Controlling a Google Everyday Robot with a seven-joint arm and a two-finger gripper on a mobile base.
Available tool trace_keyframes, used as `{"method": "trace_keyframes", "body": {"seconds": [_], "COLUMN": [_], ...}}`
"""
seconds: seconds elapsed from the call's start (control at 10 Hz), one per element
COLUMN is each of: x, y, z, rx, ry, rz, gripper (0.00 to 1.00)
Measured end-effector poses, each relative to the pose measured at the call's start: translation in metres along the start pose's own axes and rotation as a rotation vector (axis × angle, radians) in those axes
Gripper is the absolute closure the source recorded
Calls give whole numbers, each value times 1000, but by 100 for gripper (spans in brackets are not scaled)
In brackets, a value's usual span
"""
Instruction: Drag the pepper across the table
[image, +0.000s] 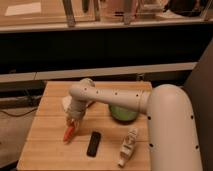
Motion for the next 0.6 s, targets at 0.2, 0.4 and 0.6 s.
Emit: {"method": "trace_keyframes", "body": {"seconds": [0.2,0.4,0.6], "x": [1,2,3], "y": [2,3,5], "z": [-1,-3,-3], "rx": [7,11,16], "ry": [-4,-6,-9], "rz": [13,20,29], "gripper": [100,100,100]}}
